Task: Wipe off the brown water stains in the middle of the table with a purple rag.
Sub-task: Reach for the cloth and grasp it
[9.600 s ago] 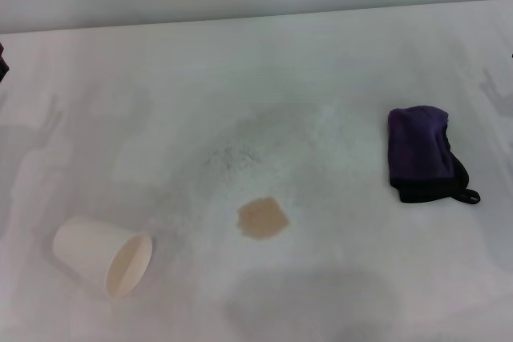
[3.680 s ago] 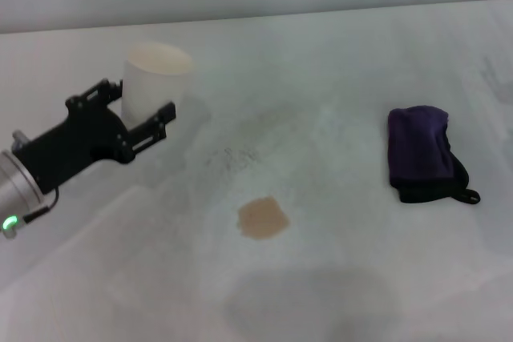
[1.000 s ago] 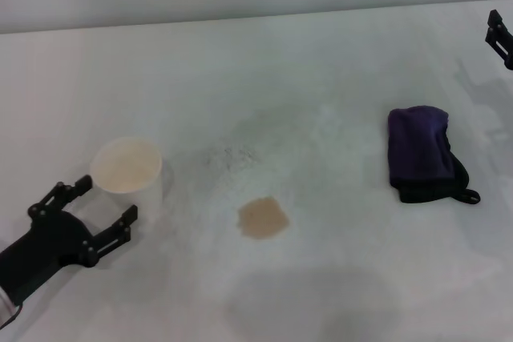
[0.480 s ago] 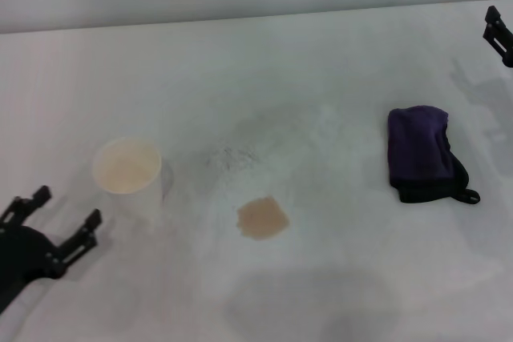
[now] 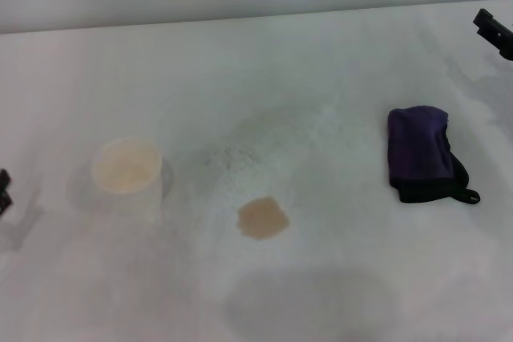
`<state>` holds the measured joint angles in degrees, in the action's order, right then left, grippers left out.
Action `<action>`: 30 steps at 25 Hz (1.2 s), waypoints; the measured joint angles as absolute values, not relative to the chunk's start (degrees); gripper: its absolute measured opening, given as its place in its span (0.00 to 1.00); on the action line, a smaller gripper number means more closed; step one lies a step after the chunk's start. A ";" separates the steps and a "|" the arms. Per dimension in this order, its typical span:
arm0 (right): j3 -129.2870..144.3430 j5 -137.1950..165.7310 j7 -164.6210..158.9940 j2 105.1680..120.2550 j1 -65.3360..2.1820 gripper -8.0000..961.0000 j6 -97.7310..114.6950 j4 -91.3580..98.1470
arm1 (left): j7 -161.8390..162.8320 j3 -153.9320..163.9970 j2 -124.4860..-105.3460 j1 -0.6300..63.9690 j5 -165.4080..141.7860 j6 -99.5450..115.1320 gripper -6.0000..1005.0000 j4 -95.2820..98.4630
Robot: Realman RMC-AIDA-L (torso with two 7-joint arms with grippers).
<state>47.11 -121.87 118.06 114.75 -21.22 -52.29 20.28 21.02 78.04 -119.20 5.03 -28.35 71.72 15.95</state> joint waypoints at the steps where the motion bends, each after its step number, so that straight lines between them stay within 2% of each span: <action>1: 49.03 -120.83 113.76 114.57 -20.67 0.89 -50.88 22.36 | 20.11 78.04 -119.22 5.25 -26.33 71.72 0.88 15.79; 6: 54.80 -106.30 91.77 113.52 -18.33 0.86 -48.59 34.23 | 18.01 78.04 -119.08 7.34 -19.86 72.53 0.88 13.95; 13: 54.98 -75.22 57.41 112.21 -17.90 0.80 -57.07 49.25 | 17.93 78.04 -118.86 10.87 -16.64 74.29 0.88 13.63; 17: 55.04 -56.64 40.54 112.87 -19.25 0.81 -65.25 59.86 | 17.85 77.95 -118.63 12.28 -16.23 74.12 0.88 13.56; 22: 56.19 -37.76 26.84 114.93 -22.59 0.81 -73.49 69.08 | 16.67 76.95 -118.52 13.43 -16.15 73.69 0.88 13.62; 30: 64.36 -31.40 16.51 115.18 -28.49 0.80 -82.37 71.02 | 16.45 74.85 -118.45 13.50 -16.12 73.29 0.88 13.61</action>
<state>64.36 -31.40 16.51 115.18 -28.49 -82.37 71.02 16.45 74.85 -118.45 13.50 -16.12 73.29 13.61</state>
